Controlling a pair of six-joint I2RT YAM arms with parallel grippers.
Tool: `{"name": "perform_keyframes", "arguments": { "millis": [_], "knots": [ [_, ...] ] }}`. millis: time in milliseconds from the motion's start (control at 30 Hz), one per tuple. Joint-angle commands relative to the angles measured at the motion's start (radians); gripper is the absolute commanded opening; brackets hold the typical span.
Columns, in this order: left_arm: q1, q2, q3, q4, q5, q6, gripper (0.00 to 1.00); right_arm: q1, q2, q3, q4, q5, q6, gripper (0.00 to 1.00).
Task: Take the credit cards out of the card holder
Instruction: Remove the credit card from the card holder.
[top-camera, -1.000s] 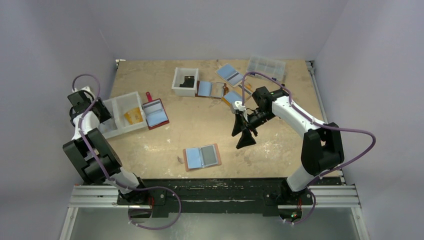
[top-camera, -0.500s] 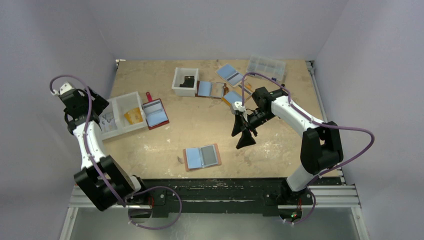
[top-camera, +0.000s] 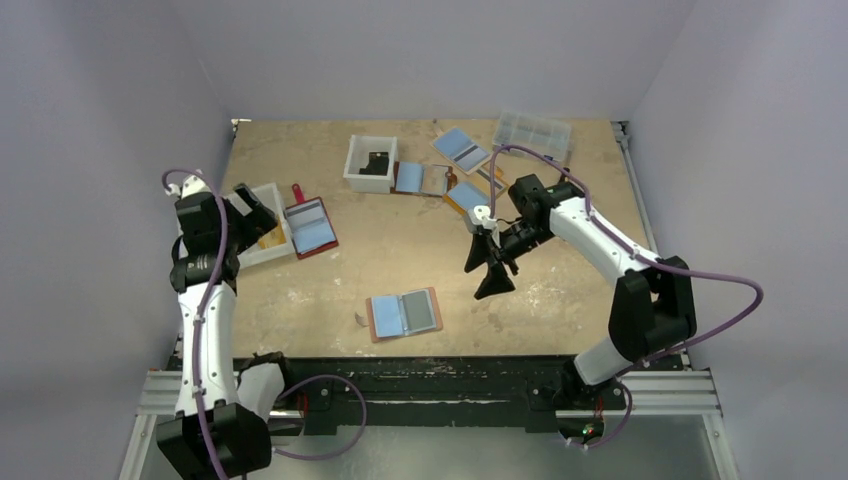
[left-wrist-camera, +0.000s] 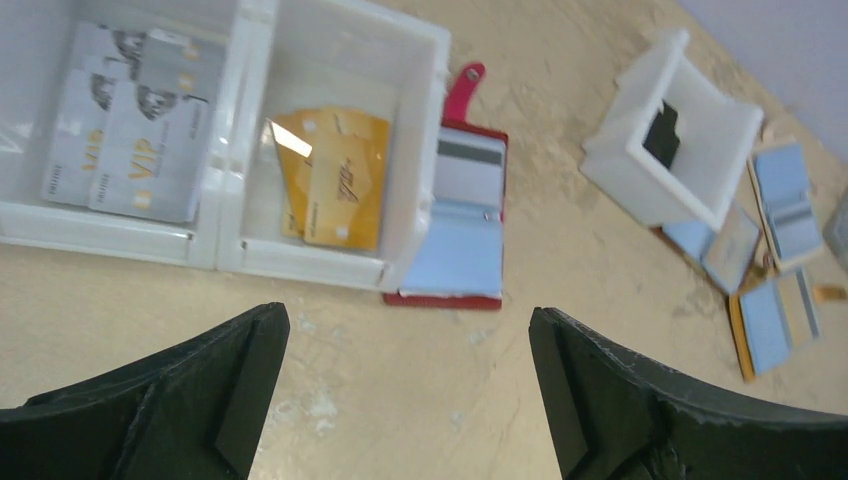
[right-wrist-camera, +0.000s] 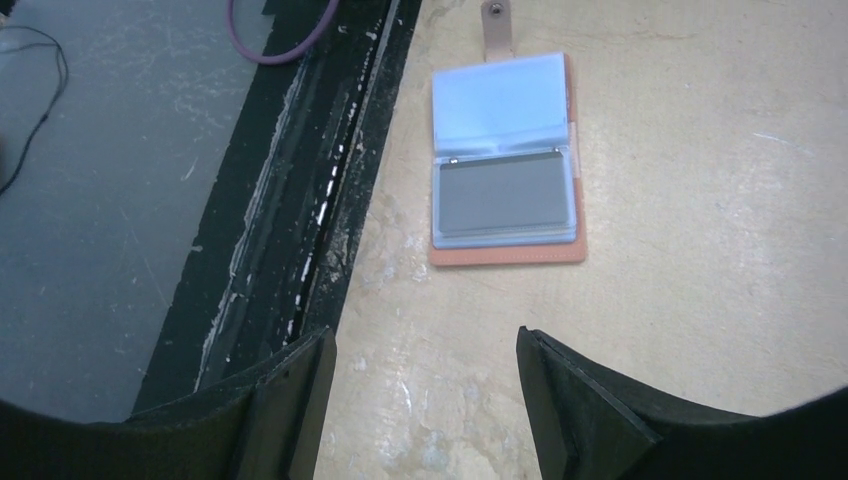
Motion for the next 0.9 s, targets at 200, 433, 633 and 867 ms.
{"name": "perform_keyframes", "arguments": {
  "millis": [200, 433, 633, 867],
  "knots": [
    [-0.108, -0.067, 0.014, -0.110, 0.274, -0.025, 0.99, -0.002, -0.124, 0.060, 0.053, 0.067, 0.078, 0.76],
    [-0.185, -0.099, -0.022, -0.102, 0.451, -0.093, 0.99, -0.002, -0.186, 0.071, 0.066, 0.099, 0.143, 0.76],
    [-0.239, -0.154, -0.067, -0.148, 0.546, -0.103, 0.99, -0.002, -0.228, 0.059, 0.072, 0.134, 0.180, 0.77],
    [-0.288, -0.218, -0.142, -0.155, 0.615, -0.147, 0.99, -0.002, -0.268, 0.013, 0.101, 0.147, 0.215, 0.77]
  ]
}}
